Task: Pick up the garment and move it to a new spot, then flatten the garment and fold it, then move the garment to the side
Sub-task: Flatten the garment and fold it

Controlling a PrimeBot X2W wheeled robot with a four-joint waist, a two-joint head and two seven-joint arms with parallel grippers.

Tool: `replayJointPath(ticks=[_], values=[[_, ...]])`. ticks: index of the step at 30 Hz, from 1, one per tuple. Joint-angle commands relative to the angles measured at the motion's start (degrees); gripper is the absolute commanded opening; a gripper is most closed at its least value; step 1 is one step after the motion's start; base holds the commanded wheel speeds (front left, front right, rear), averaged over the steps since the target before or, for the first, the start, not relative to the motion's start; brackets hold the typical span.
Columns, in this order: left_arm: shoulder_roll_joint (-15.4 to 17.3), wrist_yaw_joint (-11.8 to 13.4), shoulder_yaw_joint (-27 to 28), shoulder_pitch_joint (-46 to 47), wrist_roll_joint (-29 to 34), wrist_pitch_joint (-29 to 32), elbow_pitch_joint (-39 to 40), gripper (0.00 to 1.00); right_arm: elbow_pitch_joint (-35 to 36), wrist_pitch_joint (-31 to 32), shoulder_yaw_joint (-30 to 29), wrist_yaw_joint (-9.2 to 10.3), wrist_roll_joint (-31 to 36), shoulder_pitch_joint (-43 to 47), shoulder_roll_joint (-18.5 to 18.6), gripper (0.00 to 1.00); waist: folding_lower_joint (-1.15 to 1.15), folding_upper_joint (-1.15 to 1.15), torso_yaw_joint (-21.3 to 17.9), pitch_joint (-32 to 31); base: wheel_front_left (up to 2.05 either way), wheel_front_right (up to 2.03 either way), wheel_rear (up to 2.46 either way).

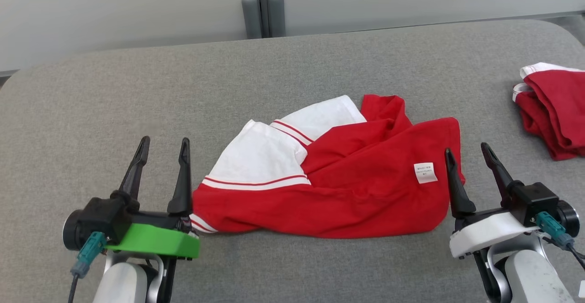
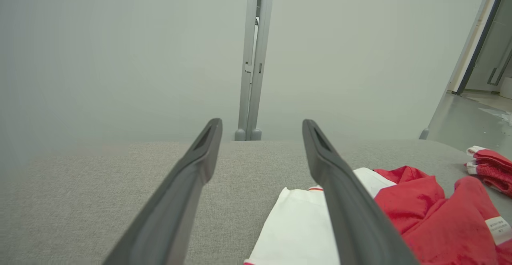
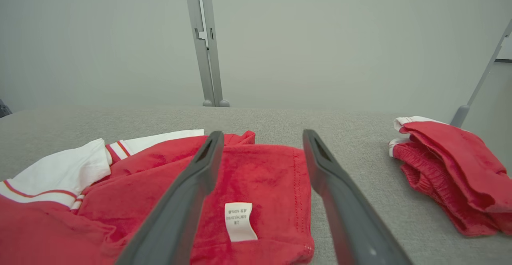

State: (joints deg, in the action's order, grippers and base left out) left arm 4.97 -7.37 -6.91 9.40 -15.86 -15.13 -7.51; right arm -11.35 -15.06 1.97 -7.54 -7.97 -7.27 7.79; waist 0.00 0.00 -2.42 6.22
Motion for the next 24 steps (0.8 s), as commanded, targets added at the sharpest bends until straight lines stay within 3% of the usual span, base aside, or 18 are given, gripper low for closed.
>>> replayJointPath(ticks=[1, 10, 14, 17, 24], values=[[-0.25, -0.19, 0.70, -1.45, 0.78, 0.00, -0.85, 1.00, -1.09, -0.15, 0.43, 0.11, -0.62, 0.10, 0.40, 1.00, 0.00, 0.00, -0.49, -0.41, 0.00, 0.00, 0.00], [-1.66, -0.18, 2.29, -4.53, -0.55, 0.00, -1.55, 1.00, -8.42, 2.18, 2.44, 0.11, -2.92, -4.31, 3.83, 1.00, 0.00, 0.00, 0.36, 0.25, 0.00, 0.00, 0.00], [-1.83, -0.18, 1.65, -3.84, -0.85, 0.00, -1.07, 1.00, -11.99, 9.62, 1.82, 0.11, -7.49, -8.75, 4.67, 1.00, 0.00, 0.00, 1.59, 1.16, 0.00, 0.00, 0.00], [-1.89, -0.19, 1.00, -2.99, -0.96, 0.00, -0.87, 1.00, -13.23, 16.08, 4.74, 0.08, -8.98, -12.97, 6.80, 1.00, 0.00, 0.00, 2.81, 2.04, 0.00, 0.00, 0.00], [-2.02, -0.19, -0.01, -2.02, -1.32, 0.00, -0.70, 1.00, -12.67, 23.68, 10.91, 0.09, -10.48, -18.77, 9.31, 1.00, 0.00, 0.00, 5.64, 3.66, 0.00, 0.00, 0.00]])
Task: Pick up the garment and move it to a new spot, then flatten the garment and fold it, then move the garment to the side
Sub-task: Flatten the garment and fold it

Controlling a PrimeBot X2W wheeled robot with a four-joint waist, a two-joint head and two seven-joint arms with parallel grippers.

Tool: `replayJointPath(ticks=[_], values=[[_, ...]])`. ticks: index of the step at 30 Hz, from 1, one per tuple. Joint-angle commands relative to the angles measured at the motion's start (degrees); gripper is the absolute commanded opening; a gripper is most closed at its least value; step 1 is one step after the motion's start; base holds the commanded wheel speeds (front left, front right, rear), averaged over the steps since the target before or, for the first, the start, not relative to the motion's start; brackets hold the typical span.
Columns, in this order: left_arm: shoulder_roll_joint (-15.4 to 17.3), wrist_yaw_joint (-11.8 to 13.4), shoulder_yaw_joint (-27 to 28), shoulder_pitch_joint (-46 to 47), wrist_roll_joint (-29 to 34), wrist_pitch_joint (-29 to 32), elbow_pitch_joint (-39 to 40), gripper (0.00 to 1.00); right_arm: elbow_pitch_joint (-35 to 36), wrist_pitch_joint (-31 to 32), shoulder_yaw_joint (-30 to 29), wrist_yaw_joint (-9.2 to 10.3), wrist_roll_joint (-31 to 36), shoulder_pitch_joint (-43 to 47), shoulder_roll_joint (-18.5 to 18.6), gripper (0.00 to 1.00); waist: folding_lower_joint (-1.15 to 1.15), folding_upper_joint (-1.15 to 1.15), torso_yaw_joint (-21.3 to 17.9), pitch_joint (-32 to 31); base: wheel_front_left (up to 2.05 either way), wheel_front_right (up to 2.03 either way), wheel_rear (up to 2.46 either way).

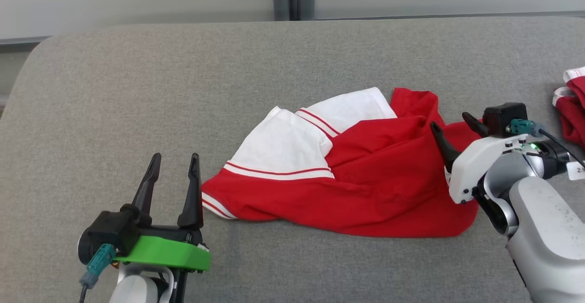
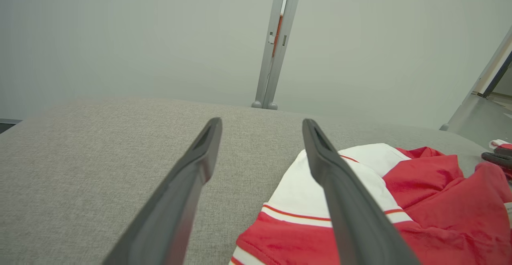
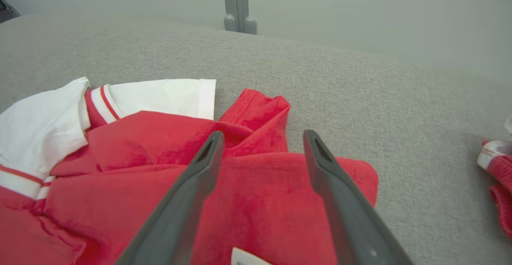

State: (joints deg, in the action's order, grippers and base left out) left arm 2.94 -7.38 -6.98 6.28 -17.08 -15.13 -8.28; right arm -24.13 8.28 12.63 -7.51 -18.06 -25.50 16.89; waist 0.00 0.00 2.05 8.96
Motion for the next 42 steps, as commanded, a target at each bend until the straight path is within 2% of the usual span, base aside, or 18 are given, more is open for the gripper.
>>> replayJointPath(ticks=[1, 17, 24, 27, 29, 30, 35, 42], values=[[0.02, -0.17, -0.11, 1.19, -0.20, -0.01, 0.03, 1.00, 0.27, 1.31, 1.14, 0.05, -0.83, -0.98, 0.45, 1.00, 0.00, 0.00, 1.56, 1.07, 0.00, 0.00, 0.00], [-0.01, -0.18, -1.23, 1.72, -1.51, 0.00, -0.79, 1.00, -2.53, 13.64, 7.89, 0.05, -3.36, -7.07, 1.37, 1.00, 0.00, 0.00, 2.77, 1.12, 0.00, 0.00, 0.00], [0.00, -0.18, -2.64, 2.53, -2.11, 0.00, -0.87, 1.00, -6.54, 21.21, 15.78, 0.06, -6.00, -10.84, 4.00, 1.00, 0.00, 0.00, 4.59, 2.33, 0.00, 0.00, 0.00], [0.00, -0.18, -3.18, 2.73, -2.53, 0.00, -0.86, 1.00, -8.29, 22.40, 18.40, 0.06, -6.86, -11.99, 5.22, 1.00, 0.00, 0.00, 5.98, 2.86, 0.00, 0.00, 0.00], [0.01, -0.18, -3.32, 2.77, -2.86, 0.00, -0.80, 1.00, -9.15, 21.37, 19.18, 0.06, -7.19, -12.91, 5.66, 0.26, 0.00, 0.00, 6.89, 3.27, 0.00, 0.00, 0.00], [0.00, -0.18, -3.33, 2.75, -2.89, 0.00, -0.73, 1.00, -9.68, 20.65, 19.63, 0.06, -7.18, -13.44, 5.75, 0.00, 0.00, 0.00, 7.28, 3.50, 0.00, 0.00, 0.00], [0.00, -0.18, -3.52, 2.99, -2.95, 0.00, -0.56, 1.00, -13.13, 16.01, 18.44, 0.08, -5.81, -15.85, 6.02, 0.00, 0.00, 0.00, 8.96, 4.49, 0.00, 0.00, 0.00], [0.00, -0.18, -3.91, 3.23, -3.26, -0.01, -0.42, 1.00, -19.77, 5.51, 10.62, 0.08, 0.19, -19.45, 3.64, 0.00, 0.00, 0.00, 10.65, 5.36, 0.00, 0.00, 0.00]])
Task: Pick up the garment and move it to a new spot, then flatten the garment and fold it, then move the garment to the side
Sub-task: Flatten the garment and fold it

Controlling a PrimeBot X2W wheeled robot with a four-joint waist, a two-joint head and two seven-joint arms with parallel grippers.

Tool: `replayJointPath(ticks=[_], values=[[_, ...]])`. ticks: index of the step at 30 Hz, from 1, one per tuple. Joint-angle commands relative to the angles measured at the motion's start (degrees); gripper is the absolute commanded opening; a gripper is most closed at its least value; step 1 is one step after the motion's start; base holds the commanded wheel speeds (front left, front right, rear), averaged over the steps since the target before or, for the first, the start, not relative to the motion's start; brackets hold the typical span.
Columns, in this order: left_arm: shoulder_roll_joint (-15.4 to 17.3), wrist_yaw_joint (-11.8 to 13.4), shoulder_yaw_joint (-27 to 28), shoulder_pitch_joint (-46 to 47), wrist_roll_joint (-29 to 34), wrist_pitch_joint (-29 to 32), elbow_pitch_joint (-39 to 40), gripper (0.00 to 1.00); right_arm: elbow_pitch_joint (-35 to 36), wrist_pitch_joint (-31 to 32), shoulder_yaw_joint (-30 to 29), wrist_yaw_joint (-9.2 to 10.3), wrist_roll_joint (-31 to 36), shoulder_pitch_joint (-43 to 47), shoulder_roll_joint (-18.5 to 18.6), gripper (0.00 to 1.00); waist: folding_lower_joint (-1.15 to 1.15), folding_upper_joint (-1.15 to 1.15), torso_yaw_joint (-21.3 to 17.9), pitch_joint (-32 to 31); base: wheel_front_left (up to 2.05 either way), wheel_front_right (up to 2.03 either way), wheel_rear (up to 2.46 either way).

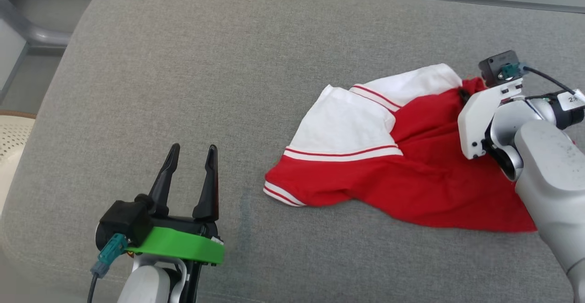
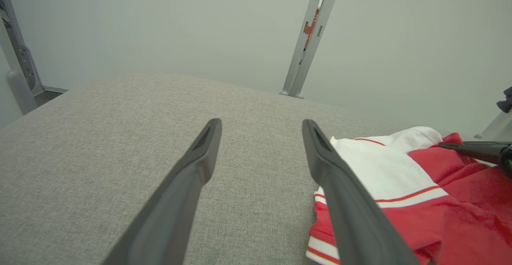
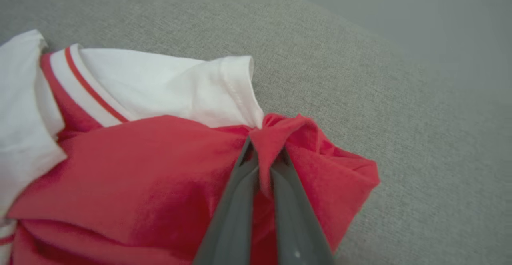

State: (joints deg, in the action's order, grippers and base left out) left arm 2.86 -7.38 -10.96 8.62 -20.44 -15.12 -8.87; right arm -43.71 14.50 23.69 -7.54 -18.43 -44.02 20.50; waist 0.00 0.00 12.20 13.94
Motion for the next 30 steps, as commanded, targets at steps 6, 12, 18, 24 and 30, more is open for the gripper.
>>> replayJointPath(ticks=[6, 12, 18, 24, 30], values=[[0.08, -0.18, -0.41, 0.89, 0.27, -0.02, 0.10, 1.00, -5.01, -8.10, -7.58, 0.11, 6.72, -4.48, -3.01, 0.00, 0.00, 0.00, 1.53, 0.76, 0.00, 0.00, 0.00], [0.08, -0.18, -0.60, 0.74, 0.47, -0.01, -0.04, 1.00, -10.76, -10.15, -12.19, 0.11, 11.62, -5.17, -6.08, 1.00, 0.00, 0.00, 1.78, 0.87, 0.00, 0.00, 0.00], [0.08, -0.18, 0.49, -0.26, 1.25, -0.02, -0.37, 1.00, -11.53, -13.11, -10.82, 0.11, 12.37, -3.69, -6.08, 1.00, 0.00, 0.00, -0.22, -0.87, 0.00, 0.00, 0.00], [0.08, -0.18, 2.33, -1.34, 1.83, -0.02, -0.62, 1.00, -6.46, -22.85, -12.25, 0.11, 12.31, 0.40, -4.59, 1.00, 0.00, 0.00, -3.95, -3.52, 0.00, 0.00, 0.00], [0.09, -0.18, 4.01, -2.16, 2.46, -0.02, -1.07, 1.00, 1.40, -28.83, -16.46, 0.11, 13.47, 7.91, -4.66, 1.00, 0.00, 0.00, -7.76, -5.57, 0.00, 0.00, 0.00]])
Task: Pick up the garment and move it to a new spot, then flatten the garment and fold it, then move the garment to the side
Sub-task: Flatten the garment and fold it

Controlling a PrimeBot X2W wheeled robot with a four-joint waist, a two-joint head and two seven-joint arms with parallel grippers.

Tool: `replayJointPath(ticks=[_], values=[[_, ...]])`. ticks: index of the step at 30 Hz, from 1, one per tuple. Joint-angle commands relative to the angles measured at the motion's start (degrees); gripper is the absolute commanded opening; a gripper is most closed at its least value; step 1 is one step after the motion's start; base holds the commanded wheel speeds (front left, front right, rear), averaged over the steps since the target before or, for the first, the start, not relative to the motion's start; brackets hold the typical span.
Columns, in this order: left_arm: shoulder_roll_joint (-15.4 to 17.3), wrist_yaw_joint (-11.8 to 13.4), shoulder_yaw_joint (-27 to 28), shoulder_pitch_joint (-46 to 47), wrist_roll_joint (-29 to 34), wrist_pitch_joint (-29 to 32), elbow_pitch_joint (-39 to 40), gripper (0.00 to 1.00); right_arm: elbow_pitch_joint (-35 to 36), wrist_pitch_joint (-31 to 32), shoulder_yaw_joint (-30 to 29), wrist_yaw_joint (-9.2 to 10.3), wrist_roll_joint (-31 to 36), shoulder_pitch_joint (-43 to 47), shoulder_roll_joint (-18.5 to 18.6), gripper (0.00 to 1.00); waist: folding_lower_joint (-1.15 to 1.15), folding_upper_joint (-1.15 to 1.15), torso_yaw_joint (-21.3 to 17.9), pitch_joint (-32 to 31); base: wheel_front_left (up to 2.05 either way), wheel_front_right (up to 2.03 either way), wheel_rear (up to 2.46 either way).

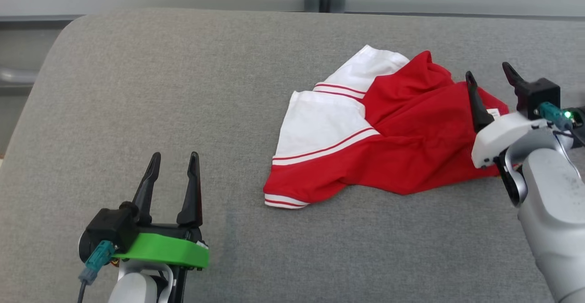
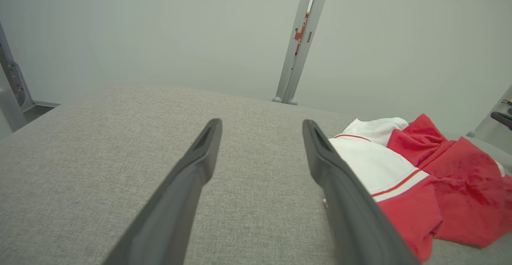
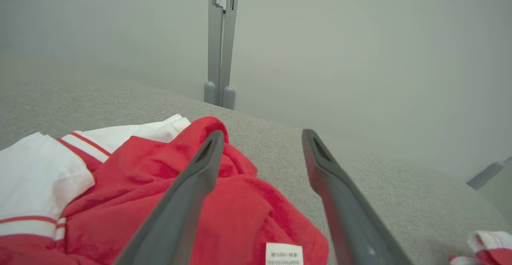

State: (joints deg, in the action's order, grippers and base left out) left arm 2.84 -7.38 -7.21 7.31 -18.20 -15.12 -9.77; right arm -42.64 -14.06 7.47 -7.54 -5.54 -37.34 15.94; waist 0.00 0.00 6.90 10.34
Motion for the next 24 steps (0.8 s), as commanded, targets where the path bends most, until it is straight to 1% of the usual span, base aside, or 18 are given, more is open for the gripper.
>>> replayJointPath(ticks=[1, 4, 6, 9, 11, 13, 17, 24], values=[[0.11, -0.18, 0.40, -0.96, 0.25, -0.01, -0.32, 1.00, 2.37, -0.67, -1.09, 0.11, 1.00, 3.13, -0.39, 1.00, 0.00, 0.00, -3.06, -2.25, 0.00, 0.00, 0.00], [0.12, -0.18, 0.60, -1.16, 0.32, -0.02, -0.53, 1.00, 8.13, -1.13, -3.92, 0.11, 2.48, 8.53, -1.10, 1.00, 0.00, 0.00, -4.29, -2.84, 0.00, 0.00, 0.00], [0.11, -0.18, 0.86, -1.30, 0.29, -0.02, -0.53, 1.00, 13.27, -1.16, -6.06, 0.11, 3.89, 12.35, -2.29, 1.00, 0.00, 0.00, -5.08, -3.12, 0.00, 0.00, 0.00], [0.13, -0.18, 1.49, -1.71, 0.38, -0.02, -0.44, 1.00, 21.37, -1.10, -9.42, 0.11, 5.45, 18.86, -4.83, 1.00, 0.00, 0.00, -6.14, -3.35, 0.00, 0.00, 0.00], [0.12, -0.18, 1.93, -1.94, 0.42, -0.01, -0.55, 1.00, 25.56, -1.10, -11.26, 0.11, 6.10, 22.37, -6.70, 1.00, 0.00, 0.00, -6.71, -3.65, 0.00, 0.00, 0.00], [0.14, -0.18, 2.48, -2.22, 0.56, -0.02, -0.64, 1.00, 28.29, -1.11, -12.63, 0.11, 6.32, 25.23, -8.60, 1.00, 0.00, 0.00, -7.35, -4.02, 0.00, 0.00, 0.00], [0.13, -0.18, 3.00, -2.79, 0.81, -0.02, -0.79, 1.00, 30.25, -1.13, -13.66, 0.11, 5.66, 30.04, -11.15, 1.00, 0.00, 0.00, -8.51, -4.79, 0.00, 0.00, 0.00], [0.14, -0.18, 3.51, -3.38, 1.06, -0.02, -1.12, 1.00, 31.25, -1.13, -13.15, 0.11, 5.28, 32.28, -12.47, 1.00, 0.00, 0.00, -9.87, -5.50, 0.00, 0.00, 0.00]])
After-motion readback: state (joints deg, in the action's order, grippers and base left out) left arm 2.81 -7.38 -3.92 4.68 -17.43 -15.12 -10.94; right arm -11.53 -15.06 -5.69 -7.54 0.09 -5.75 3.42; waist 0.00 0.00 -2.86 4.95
